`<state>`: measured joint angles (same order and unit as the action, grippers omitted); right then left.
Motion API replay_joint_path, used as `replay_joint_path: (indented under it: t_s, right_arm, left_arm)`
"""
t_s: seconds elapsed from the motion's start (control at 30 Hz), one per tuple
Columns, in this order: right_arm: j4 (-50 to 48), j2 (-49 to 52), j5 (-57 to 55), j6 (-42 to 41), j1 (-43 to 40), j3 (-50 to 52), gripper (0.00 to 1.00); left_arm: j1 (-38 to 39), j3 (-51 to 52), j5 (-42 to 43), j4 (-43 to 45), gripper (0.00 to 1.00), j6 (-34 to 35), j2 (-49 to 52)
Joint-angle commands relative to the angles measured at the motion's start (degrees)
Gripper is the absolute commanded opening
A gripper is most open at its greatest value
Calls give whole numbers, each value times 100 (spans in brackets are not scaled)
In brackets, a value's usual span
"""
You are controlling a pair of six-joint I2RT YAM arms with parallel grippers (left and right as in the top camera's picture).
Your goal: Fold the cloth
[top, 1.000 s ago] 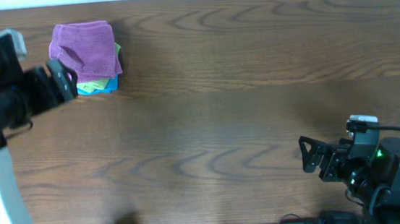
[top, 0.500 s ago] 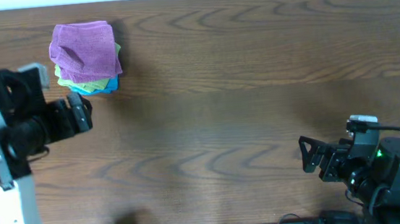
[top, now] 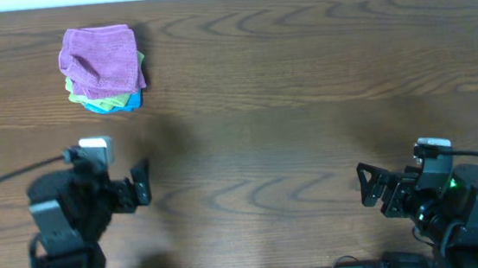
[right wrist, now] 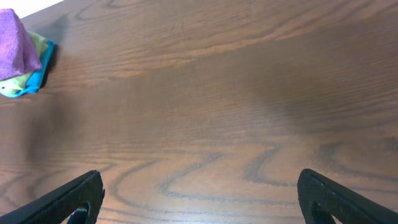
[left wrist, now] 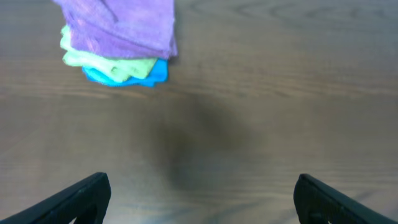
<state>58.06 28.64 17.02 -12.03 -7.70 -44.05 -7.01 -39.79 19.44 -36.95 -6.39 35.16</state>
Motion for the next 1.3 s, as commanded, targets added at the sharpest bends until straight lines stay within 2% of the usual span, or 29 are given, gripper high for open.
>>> replay_joint_path:
  t_s: [0.0, 0.17, 0.43, 0.73, 0.87, 1.27]
  right_arm:
    - [7, -20, -11, -79, -31, 0, 99]
    - [7, -20, -11, -79, -31, 0, 99]
    - [7, -20, -11, -79, -31, 0, 99]
    - [7, -20, -11, -79, -31, 0, 99]
    - [7, -20, -11, -79, -31, 0, 99]
    - [7, -20, -11, -79, -31, 0, 99]
  left_arm:
    - [162, 796, -63, 293, 95, -157, -612]
    - [256, 1880, -245, 459, 95, -234, -1611]
    - [260, 2636, -658, 420, 95, -280, -2664]
    - [586, 2916, -1416, 269, 95, -103, -3084]
    - [614, 3095, -1460, 243, 95, 140, -3187]
    - [619, 3095, -1869, 225, 95, 151, -3283]
